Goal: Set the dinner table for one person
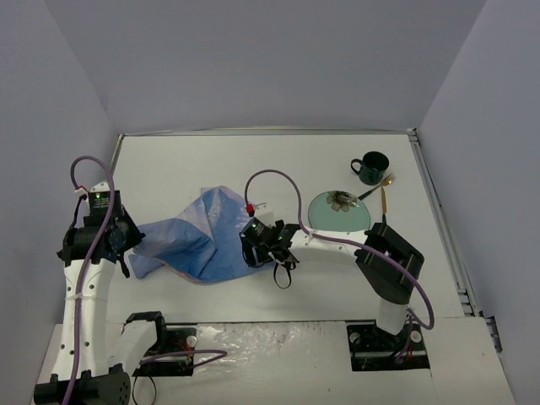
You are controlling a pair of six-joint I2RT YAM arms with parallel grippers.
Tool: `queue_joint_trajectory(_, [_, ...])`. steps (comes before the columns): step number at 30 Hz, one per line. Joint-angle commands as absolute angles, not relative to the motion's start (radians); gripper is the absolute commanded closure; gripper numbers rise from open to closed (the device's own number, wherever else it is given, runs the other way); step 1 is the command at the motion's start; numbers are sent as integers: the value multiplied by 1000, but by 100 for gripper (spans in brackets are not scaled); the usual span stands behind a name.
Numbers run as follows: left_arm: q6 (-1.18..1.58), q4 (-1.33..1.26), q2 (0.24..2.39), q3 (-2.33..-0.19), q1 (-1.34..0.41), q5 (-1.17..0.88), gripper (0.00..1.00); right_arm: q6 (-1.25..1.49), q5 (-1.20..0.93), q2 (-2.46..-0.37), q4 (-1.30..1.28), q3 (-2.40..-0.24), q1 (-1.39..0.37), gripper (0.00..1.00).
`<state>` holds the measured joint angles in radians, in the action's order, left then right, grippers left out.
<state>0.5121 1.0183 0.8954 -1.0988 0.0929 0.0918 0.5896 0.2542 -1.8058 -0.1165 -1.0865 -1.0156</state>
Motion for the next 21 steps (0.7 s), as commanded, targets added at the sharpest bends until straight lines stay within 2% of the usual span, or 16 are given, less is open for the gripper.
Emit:
queue_joint_trajectory(1, [514,1000,885,-1107,94,74,100,683,331,-1823,-115,-1070,-1039,24])
queue_joint_trajectory(9, [523,1002,881,-1109,94,71,100,730,324,-1857,-124,-1051,-1070,27])
queue_joint_trajectory(12, [528,999,881,-1104,94,68,100,739,303,-1879,-124,-1049,-1077,42])
queue_joint_trajectory(13, [528,998,881,-1103,94,67,100,741,299,-1882,-124,-1047,-1077,50])
queue_joint_trajectory(15, [531,996,883,-1106,94,65,100,739,295,-1879,-126,-1045,-1077,74])
queue_joint_trajectory(17, [533,990,896,-1128,94,61,100,723,303,-1860,-134,-1057,-1074,91])
queue_joint_trajectory(19, [535,985,914,-1162,95,63,100,693,326,-1837,-162,-1087,-1057,99])
queue_joint_trajectory(21, [537,977,945,-1229,95,70,100,627,356,-1802,-221,-1165,-1043,100])
